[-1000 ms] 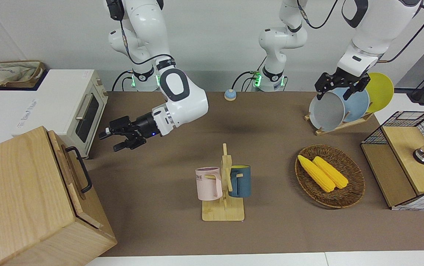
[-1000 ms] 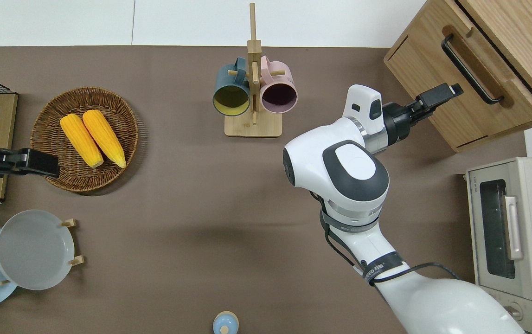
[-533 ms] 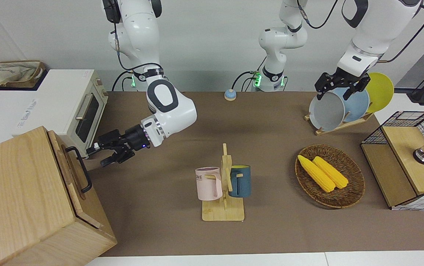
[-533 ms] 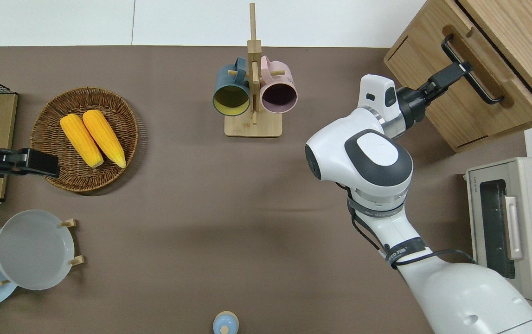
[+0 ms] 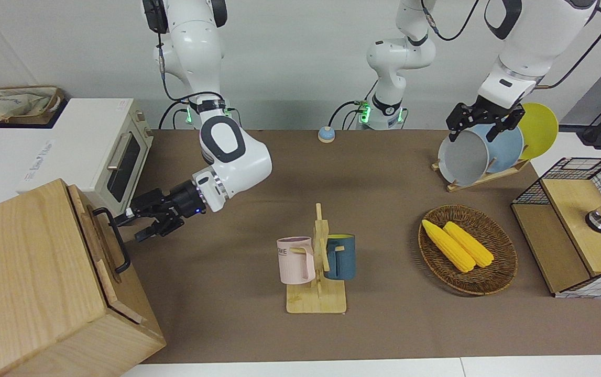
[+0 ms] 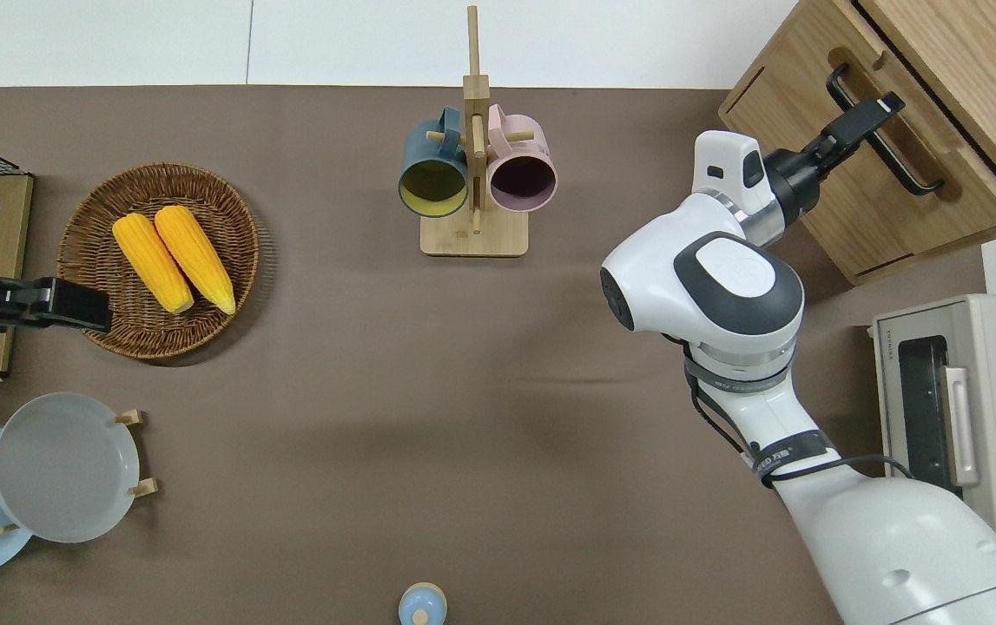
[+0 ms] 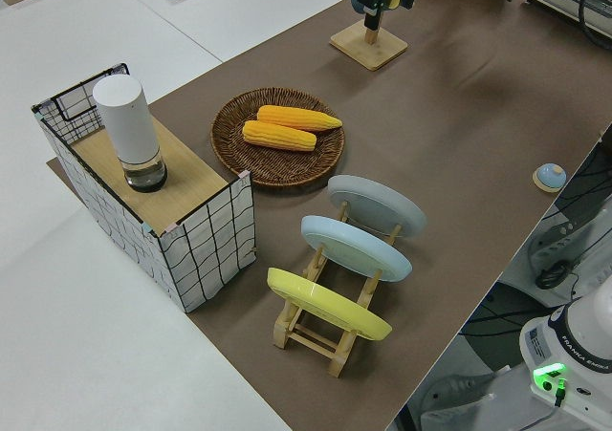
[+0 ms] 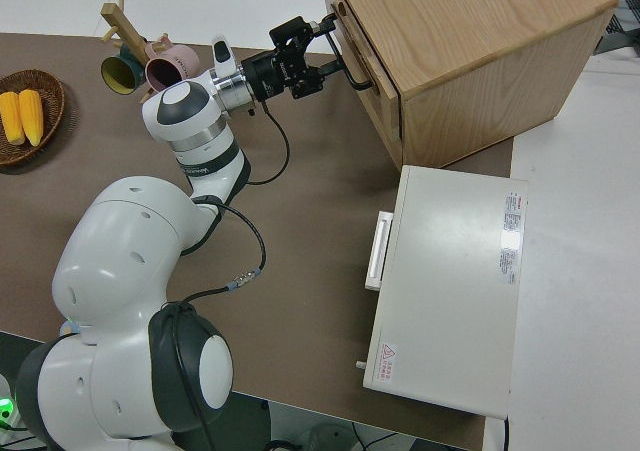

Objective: Slide drawer open with right arm
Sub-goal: 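Close the right gripper around the black drawer handle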

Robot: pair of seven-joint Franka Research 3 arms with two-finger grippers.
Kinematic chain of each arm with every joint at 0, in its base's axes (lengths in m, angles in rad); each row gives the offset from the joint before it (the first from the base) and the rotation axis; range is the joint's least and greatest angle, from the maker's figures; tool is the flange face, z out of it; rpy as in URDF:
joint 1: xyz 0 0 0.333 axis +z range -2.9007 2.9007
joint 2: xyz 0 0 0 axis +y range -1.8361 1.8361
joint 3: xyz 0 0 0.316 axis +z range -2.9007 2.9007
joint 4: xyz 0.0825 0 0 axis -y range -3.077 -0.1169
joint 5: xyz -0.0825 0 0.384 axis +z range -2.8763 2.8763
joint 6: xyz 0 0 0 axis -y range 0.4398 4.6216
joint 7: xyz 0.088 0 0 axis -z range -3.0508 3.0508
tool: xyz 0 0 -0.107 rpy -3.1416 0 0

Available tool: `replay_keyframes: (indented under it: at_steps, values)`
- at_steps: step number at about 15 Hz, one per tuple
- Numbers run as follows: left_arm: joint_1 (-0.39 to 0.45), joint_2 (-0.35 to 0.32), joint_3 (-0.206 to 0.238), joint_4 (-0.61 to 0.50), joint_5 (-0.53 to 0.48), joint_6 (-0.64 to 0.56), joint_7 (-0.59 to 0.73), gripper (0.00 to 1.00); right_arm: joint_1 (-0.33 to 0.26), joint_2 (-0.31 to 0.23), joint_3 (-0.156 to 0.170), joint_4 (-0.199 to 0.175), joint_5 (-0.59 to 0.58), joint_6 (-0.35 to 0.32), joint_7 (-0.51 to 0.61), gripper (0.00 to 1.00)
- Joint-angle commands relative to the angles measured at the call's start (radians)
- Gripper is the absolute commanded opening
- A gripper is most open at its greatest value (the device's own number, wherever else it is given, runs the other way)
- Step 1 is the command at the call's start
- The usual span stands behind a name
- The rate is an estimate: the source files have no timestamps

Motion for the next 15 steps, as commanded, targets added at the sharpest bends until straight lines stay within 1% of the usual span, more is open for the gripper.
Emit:
replay_keyframes:
  at_steps: [1, 3, 4, 5, 6, 7, 8, 13, 15]
  values:
    - [0.005, 0.011, -0.007, 0.026, 0.017, -0.020, 0.010, 0.99, -0.017, 0.003, 0.002, -0.006, -0.042, 0.018, 0.009, 0.675]
    - [0.005, 0.011, -0.007, 0.024, 0.017, -0.020, 0.010, 0.99, -0.023, 0.003, 0.002, -0.006, -0.043, 0.018, 0.008, 0.442]
    - [0.005, 0.011, -0.007, 0.026, 0.017, -0.020, 0.010, 0.99, -0.023, 0.003, 0.002, -0.006, -0.043, 0.016, 0.008, 0.305]
    - [0.005, 0.011, -0.007, 0.024, 0.017, -0.020, 0.010, 0.99, -0.023, 0.003, 0.002, -0.006, -0.043, 0.015, 0.006, 0.189]
    - [0.005, 0.011, -0.007, 0.026, 0.017, -0.020, 0.010, 0.99, -0.023, 0.003, 0.002, -0.006, -0.043, 0.016, 0.006, 0.093]
    - [0.005, 0.011, -0.007, 0.026, 0.017, -0.020, 0.010, 0.99, -0.023, 0.002, 0.002, -0.006, -0.042, 0.015, 0.006, 0.028]
    - [0.005, 0.011, -0.007, 0.026, 0.017, -0.020, 0.008, 0.99, -0.023, 0.003, 0.002, -0.006, -0.040, 0.013, 0.006, 0.001]
    - [0.005, 0.011, -0.007, 0.024, 0.017, -0.020, 0.010, 0.99, -0.008, -0.001, 0.004, -0.008, -0.022, 0.005, 0.006, 0.000]
    - [0.005, 0.011, -0.007, 0.024, 0.017, -0.020, 0.010, 0.99, 0.012, -0.003, 0.011, -0.009, 0.007, -0.016, 0.005, 0.000]
